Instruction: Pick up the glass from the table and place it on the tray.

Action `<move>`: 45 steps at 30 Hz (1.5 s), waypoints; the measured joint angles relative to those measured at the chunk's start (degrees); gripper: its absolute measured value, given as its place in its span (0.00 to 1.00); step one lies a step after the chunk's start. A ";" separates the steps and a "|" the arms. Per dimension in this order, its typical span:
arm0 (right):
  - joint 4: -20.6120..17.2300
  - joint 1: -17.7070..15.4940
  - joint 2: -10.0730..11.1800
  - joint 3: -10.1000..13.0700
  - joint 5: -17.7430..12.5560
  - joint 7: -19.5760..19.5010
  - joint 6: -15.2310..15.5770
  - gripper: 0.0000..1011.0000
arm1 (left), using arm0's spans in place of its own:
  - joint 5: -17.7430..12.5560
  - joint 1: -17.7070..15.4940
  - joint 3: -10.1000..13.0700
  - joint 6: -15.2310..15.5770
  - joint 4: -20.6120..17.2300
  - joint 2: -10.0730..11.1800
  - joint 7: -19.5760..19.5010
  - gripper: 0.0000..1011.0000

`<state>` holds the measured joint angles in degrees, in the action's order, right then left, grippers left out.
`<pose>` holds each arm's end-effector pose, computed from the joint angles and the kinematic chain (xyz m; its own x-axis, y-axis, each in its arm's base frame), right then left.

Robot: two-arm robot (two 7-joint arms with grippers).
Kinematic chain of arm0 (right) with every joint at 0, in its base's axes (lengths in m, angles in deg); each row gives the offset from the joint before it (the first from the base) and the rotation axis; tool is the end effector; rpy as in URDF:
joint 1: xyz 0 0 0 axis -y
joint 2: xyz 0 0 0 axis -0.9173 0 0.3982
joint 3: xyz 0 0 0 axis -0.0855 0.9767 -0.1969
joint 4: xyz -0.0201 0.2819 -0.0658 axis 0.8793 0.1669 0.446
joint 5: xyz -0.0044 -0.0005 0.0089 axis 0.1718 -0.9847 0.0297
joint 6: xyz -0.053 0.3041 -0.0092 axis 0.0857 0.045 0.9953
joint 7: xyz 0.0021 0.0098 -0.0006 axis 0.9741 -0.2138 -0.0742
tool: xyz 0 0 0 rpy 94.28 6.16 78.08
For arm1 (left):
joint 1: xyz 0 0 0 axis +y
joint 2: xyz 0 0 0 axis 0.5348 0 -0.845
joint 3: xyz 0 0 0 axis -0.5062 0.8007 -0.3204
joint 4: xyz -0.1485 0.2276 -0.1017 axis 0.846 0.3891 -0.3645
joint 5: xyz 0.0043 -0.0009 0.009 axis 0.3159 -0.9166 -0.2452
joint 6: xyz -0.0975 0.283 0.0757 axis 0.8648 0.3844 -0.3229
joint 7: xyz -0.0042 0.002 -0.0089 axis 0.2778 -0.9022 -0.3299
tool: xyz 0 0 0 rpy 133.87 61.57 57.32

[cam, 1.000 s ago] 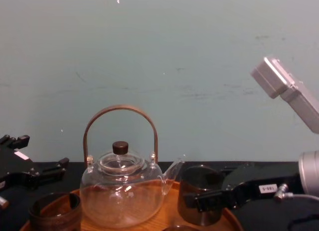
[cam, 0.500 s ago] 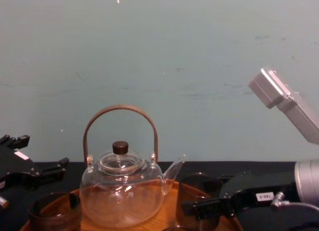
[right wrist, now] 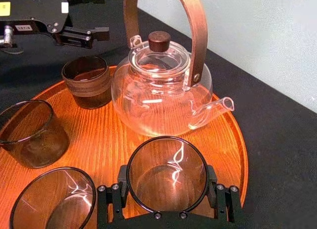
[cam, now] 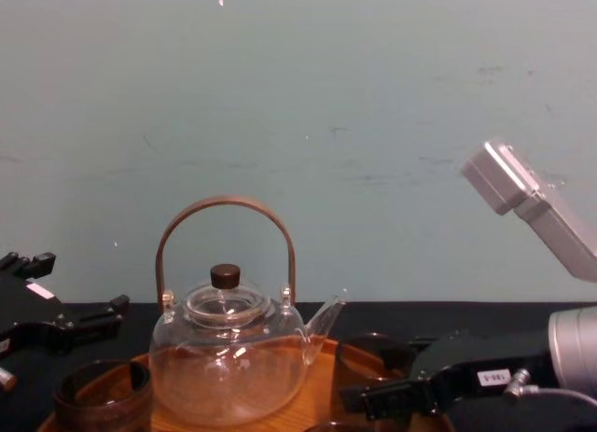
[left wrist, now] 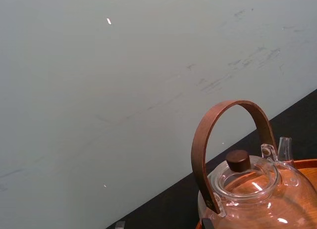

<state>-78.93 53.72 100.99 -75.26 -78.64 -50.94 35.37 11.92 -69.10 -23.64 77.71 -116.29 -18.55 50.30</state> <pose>0.4392 -0.0025 -0.2722 0.8352 -0.5498 0.0121 0.5048 0.7579 -0.4131 0.3582 0.0827 -0.3023 0.2922 0.8803 0.3737 -0.9553 0.2872 0.0704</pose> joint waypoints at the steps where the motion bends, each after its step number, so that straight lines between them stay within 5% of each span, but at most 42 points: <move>1: 0.00 0.00 0.00 0.00 0.00 0.00 0.00 0.89 | 0.00 0.00 0.00 0.00 0.00 0.00 0.00 0.99; 45: -0.34 -0.35 0.30 0.42 -0.37 0.05 0.14 0.99 | 0.00 0.00 0.00 0.00 0.00 0.00 0.00 0.99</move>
<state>-79.27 53.38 101.29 -74.84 -79.02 -50.89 35.52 11.92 -69.10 -23.64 77.71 -116.29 -18.55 50.29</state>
